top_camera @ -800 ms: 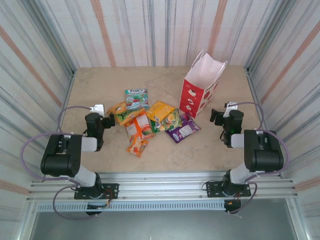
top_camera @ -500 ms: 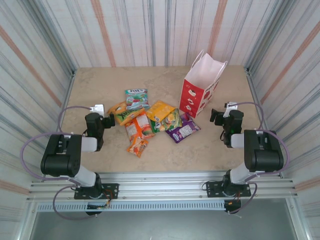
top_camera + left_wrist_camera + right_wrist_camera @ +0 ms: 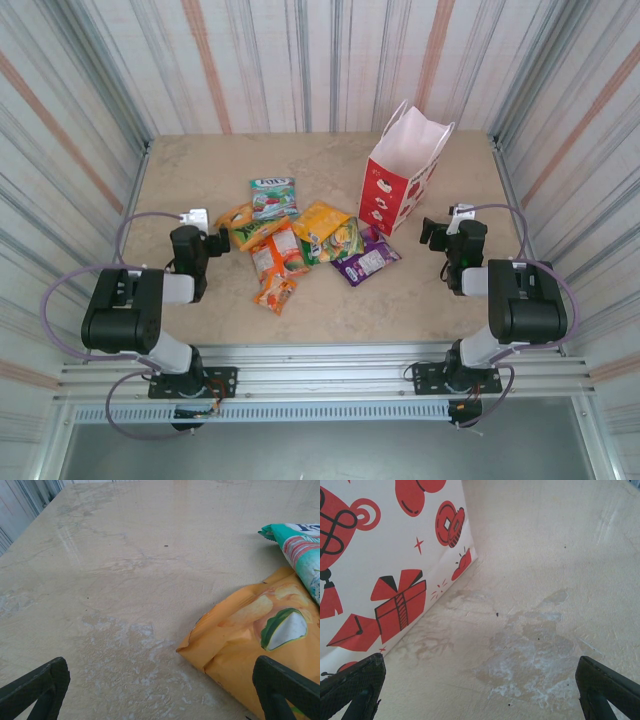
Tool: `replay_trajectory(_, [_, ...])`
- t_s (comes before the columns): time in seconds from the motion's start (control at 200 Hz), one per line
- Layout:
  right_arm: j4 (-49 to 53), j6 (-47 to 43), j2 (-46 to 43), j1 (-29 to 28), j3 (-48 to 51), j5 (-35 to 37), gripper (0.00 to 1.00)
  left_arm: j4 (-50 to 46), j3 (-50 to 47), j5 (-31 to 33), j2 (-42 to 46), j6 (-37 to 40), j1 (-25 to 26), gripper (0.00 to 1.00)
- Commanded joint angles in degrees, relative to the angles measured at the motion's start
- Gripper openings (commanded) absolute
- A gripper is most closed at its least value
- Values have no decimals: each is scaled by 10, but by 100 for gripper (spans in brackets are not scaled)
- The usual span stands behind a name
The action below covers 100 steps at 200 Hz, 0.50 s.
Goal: Place the snacks into the paper bag
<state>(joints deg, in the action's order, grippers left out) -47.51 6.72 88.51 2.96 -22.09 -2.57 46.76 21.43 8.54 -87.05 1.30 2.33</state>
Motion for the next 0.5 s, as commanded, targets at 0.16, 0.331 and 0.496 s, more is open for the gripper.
replay_trajectory(0.16, [108,-5,-59,5,-39,13,99,-78,34,-1,59,6,6,94])
replay_trajectory(0.331, [328,61,-179,25,-93,7,99,-225,82,-1,157,-4,16,89])
replay_trajectory(0.496, [554,116,-280,31,-179,-6,99,-382,157,-14,230,-8,66,84])
